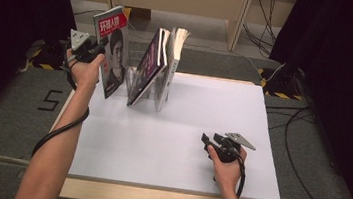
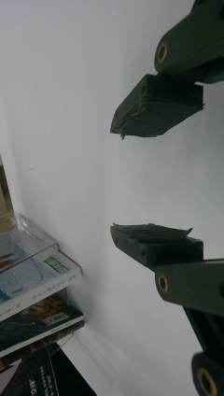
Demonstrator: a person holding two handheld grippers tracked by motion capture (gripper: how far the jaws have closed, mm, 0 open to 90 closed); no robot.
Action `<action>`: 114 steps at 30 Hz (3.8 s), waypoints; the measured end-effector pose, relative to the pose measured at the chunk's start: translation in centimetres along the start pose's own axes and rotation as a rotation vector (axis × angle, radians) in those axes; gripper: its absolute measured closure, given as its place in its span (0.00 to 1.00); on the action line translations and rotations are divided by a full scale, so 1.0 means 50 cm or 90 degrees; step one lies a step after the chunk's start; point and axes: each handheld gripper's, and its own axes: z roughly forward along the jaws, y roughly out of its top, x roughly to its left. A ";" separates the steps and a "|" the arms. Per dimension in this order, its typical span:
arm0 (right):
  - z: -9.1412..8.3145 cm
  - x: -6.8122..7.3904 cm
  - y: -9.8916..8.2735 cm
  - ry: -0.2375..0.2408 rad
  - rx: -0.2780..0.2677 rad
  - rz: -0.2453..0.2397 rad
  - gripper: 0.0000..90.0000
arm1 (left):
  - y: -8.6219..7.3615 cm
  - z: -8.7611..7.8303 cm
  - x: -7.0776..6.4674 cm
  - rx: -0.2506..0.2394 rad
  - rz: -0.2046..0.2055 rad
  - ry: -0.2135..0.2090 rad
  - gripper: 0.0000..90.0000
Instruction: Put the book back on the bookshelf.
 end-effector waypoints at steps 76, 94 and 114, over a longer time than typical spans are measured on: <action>-0.001 -0.006 -0.001 0.001 0.008 0.010 0.49 | -0.025 0.009 0.017 0.005 0.035 -0.005 0.96; 0.000 -0.001 -0.001 0.002 0.010 0.007 0.50 | -0.086 -0.048 0.037 0.015 -0.015 -0.011 0.95; 0.004 0.004 -0.003 0.007 0.019 0.009 0.49 | -0.063 -0.039 0.066 0.100 -0.137 0.055 0.96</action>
